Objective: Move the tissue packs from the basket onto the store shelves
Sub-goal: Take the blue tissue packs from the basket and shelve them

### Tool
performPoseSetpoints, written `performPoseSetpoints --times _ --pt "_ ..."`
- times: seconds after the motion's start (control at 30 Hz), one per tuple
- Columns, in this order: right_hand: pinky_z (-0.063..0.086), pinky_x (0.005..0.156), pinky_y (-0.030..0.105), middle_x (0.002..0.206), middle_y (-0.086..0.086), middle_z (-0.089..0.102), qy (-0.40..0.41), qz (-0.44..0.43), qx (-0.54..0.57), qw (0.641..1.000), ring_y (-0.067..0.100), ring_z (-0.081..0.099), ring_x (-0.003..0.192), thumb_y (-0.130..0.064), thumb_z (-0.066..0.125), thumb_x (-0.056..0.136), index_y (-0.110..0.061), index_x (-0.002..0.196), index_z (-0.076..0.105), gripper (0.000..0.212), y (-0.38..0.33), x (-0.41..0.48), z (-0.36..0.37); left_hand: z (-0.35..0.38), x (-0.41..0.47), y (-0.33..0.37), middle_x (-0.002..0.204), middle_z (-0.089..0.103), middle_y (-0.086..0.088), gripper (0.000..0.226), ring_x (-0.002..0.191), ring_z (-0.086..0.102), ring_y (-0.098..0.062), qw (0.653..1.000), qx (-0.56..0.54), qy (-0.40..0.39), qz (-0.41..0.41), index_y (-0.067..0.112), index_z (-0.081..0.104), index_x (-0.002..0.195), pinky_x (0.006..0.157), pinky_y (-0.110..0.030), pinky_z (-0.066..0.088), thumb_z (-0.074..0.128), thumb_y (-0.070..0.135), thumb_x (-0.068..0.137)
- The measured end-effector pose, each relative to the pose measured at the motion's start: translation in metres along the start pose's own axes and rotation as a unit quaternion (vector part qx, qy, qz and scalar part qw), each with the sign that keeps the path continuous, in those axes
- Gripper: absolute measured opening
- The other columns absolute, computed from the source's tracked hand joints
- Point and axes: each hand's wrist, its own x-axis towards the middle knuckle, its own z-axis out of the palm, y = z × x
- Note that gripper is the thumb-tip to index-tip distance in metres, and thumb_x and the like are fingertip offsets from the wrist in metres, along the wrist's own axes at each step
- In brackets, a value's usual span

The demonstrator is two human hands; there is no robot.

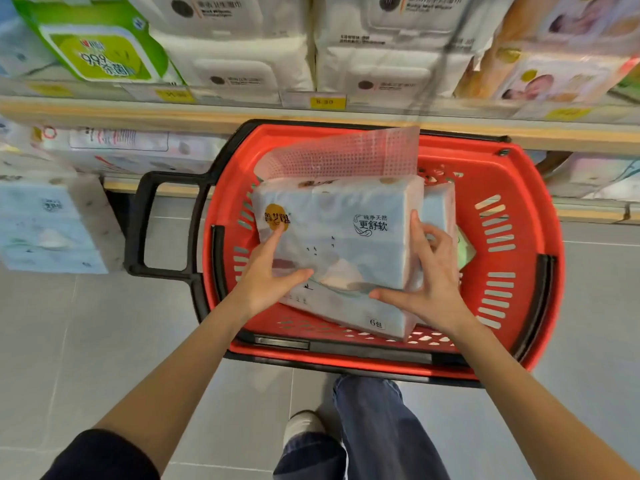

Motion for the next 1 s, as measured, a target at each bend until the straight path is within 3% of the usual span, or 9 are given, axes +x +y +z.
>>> performPoseSetpoints --times 0.17,0.33,0.53,0.63,0.7,0.8,0.83,0.93,1.0 --pt "0.027 0.109 0.032 0.124 0.01 0.028 0.005 0.006 0.03 1.0 -0.01 0.02 0.117 -0.071 0.067 0.054 -0.032 0.145 0.016 0.111 -0.008 0.003 0.015 0.007 0.012 -0.008 0.136 0.044 0.012 0.105 0.128 0.04 -0.01 0.991 -0.105 0.06 -0.058 0.031 0.016 0.144 0.111 -0.037 0.031 0.081 0.038 0.062" --pt "0.029 0.106 0.027 0.131 0.013 0.029 0.035 0.015 0.031 0.999 -0.018 0.016 0.117 -0.078 0.058 0.057 -0.037 0.142 0.012 0.105 -0.005 0.001 0.023 -0.001 0.021 -0.015 0.145 0.037 0.002 0.103 0.133 0.036 -0.019 0.971 -0.145 0.134 -0.132 0.021 0.014 0.146 0.109 -0.036 0.03 0.078 0.038 0.066" --pt "0.033 0.104 0.036 0.138 0.013 0.03 0.037 -0.002 0.005 0.999 -0.01 0.02 0.124 -0.066 0.062 0.065 -0.031 0.145 0.017 0.098 0.003 -0.004 0.025 -0.007 0.037 -0.027 0.143 0.04 0.004 0.108 0.129 0.04 -0.019 0.972 -0.142 0.087 -0.168 0.025 0.018 0.145 0.105 -0.036 0.034 0.08 0.043 0.058" --pt "0.033 0.104 0.035 0.14 0.013 0.03 0.035 0.004 -0.001 0.999 0.006 0.026 0.129 -0.058 0.065 0.066 -0.031 0.145 0.017 0.096 0.002 -0.005 0.026 -0.008 0.042 -0.028 0.138 0.043 0.003 0.107 0.125 0.042 -0.019 0.968 -0.159 0.084 -0.174 0.021 0.019 0.144 0.097 -0.031 0.036 0.082 0.036 0.059" --pt "0.029 0.108 0.031 0.14 0.014 0.031 0.033 0.004 -0.006 0.999 0.014 0.027 0.131 -0.055 0.065 0.068 -0.03 0.145 0.016 0.094 -0.001 -0.006 0.025 -0.008 0.041 -0.027 0.133 0.045 0.004 0.107 0.12 0.045 -0.016 0.968 -0.166 0.091 -0.163 0.02 0.019 0.144 0.094 -0.029 0.036 0.083 0.031 0.059" --pt "0.011 0.109 0.009 0.141 0.016 0.029 0.004 0.006 -0.024 1.0 0.012 0.022 0.131 -0.049 0.062 0.072 -0.033 0.145 0.007 0.093 -0.01 -0.012 0.022 -0.005 0.031 -0.024 0.13 0.038 0.012 0.122 0.119 0.038 -0.008 0.976 -0.163 0.078 -0.12 0.03 0.004 0.145 0.1 -0.03 0.033 0.086 0.03 0.055" --pt "0.008 0.11 0.009 0.144 0.015 0.026 -0.011 0.008 -0.026 1.0 0.011 0.019 0.133 -0.047 0.062 0.074 -0.035 0.144 0.003 0.093 -0.013 -0.015 0.02 -0.004 0.027 -0.022 0.132 0.035 0.015 0.127 0.12 0.036 -0.007 0.979 -0.163 0.069 -0.097 0.035 0.0 0.145 0.103 -0.031 0.032 0.087 0.031 0.052" --pt "0.01 0.118 0.039 0.155 0.002 0.011 -0.051 0.008 -0.012 0.999 0.016 0.005 0.144 -0.034 0.065 0.078 -0.043 0.142 -0.008 0.098 -0.017 -0.023 0.013 -0.004 0.018 -0.017 0.139 0.036 0.015 0.134 0.127 0.037 -0.007 0.985 -0.151 0.058 -0.062 0.044 -0.002 0.143 0.107 -0.037 0.034 0.089 0.035 0.045" --pt "0.015 0.116 0.051 0.155 -0.015 0.004 -0.065 0.014 0.013 0.998 0.014 0.0 0.145 -0.033 0.068 0.077 -0.045 0.141 -0.011 0.102 -0.021 -0.023 0.008 -0.008 0.012 -0.013 0.142 0.035 0.012 0.131 0.131 0.035 -0.01 0.988 -0.133 0.056 -0.047 0.054 -0.001 0.137 0.108 -0.043 0.035 0.09 0.033 0.046"
